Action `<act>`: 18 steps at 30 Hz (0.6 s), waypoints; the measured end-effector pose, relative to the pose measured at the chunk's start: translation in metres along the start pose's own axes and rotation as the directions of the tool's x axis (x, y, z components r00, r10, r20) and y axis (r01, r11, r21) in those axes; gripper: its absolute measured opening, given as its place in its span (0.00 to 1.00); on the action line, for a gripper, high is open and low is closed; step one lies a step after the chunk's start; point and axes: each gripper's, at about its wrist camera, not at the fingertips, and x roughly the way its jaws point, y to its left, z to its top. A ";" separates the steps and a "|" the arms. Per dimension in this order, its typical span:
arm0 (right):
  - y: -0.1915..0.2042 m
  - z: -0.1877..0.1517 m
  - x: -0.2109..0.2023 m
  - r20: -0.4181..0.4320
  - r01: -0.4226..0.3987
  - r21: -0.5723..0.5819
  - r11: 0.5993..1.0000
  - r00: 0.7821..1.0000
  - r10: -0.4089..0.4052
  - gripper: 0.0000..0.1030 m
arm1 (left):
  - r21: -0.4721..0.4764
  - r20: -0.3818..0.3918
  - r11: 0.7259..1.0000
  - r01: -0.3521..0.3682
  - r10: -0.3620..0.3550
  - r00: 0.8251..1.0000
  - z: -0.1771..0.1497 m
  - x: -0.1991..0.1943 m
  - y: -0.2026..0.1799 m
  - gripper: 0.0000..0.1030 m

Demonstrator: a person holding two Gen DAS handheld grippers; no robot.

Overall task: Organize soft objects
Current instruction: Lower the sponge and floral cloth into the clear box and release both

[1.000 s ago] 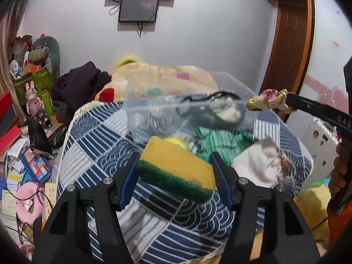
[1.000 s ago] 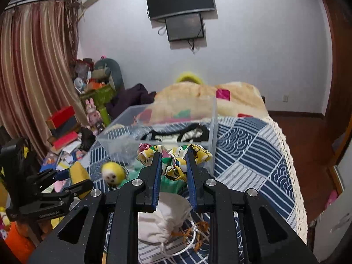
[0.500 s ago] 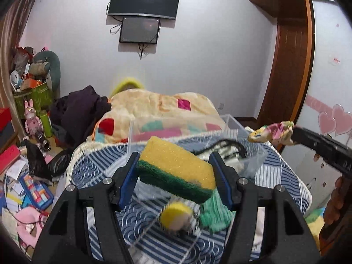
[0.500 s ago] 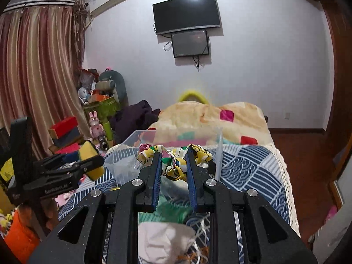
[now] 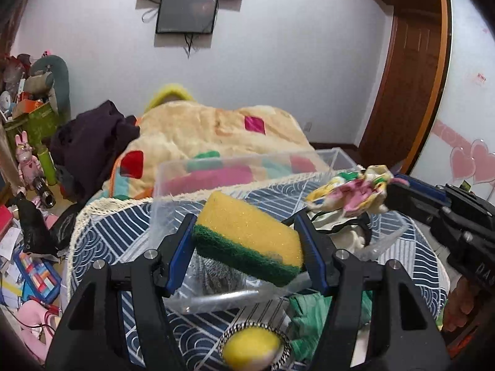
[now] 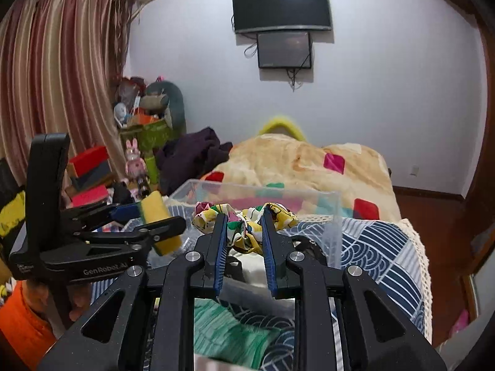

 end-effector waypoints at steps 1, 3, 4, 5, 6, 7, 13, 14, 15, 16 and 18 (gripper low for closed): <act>0.000 0.000 0.006 -0.014 0.005 -0.006 1.000 1.000 -0.005 0.19 | -0.002 -0.011 1.000 0.001 -0.001 1.000 0.000 0.006 0.000 0.61; -0.001 -0.002 0.019 -0.047 0.012 -0.013 1.000 0.999 -0.013 0.19 | -0.007 -0.034 1.000 0.003 -0.004 0.999 0.001 0.017 0.002 0.61; -0.002 -0.004 0.022 -0.057 0.016 -0.011 1.000 0.998 -0.017 0.19 | -0.007 -0.047 1.000 0.006 -0.006 0.999 0.002 0.022 0.002 0.61; -0.004 -0.005 0.027 -0.073 0.019 -0.004 1.000 0.997 -0.019 0.19 | -0.007 -0.060 1.000 0.006 -0.006 0.998 0.002 0.027 0.003 0.61; -0.006 -0.007 0.030 -0.087 0.019 0.002 1.000 0.996 -0.019 0.19 | -0.008 -0.070 1.000 0.002 -0.002 0.998 0.002 0.032 0.003 0.61; -0.007 -0.008 0.034 -0.102 0.023 0.008 1.000 0.995 -0.022 0.19 | -0.008 -0.079 1.000 0.000 -0.001 0.997 0.002 0.036 0.003 0.61; -0.011 -0.014 0.045 -0.172 0.041 0.014 0.999 0.984 -0.038 0.20 | -0.003 -0.110 1.000 0.001 -0.001 0.994 -0.003 0.043 0.002 0.64; -0.010 -0.015 0.043 -0.185 0.034 0.012 0.999 0.982 -0.031 0.24 | 0.002 -0.110 1.000 0.002 -0.002 0.994 -0.004 0.042 0.000 0.66; -0.010 -0.014 0.043 -0.187 0.028 0.013 1.000 0.982 -0.025 0.29 | 0.007 -0.108 1.000 0.003 -0.002 0.994 -0.004 0.041 -0.001 0.69; -0.009 -0.014 0.040 -0.184 0.024 0.012 1.000 0.983 -0.021 0.32 | 0.011 -0.104 1.000 0.001 0.000 0.995 -0.005 0.039 -0.002 0.72; -0.010 -0.014 0.037 -0.169 0.034 0.005 0.999 0.985 -0.033 0.41 | 0.020 -0.095 1.000 -0.001 0.003 0.995 -0.007 0.034 -0.005 0.76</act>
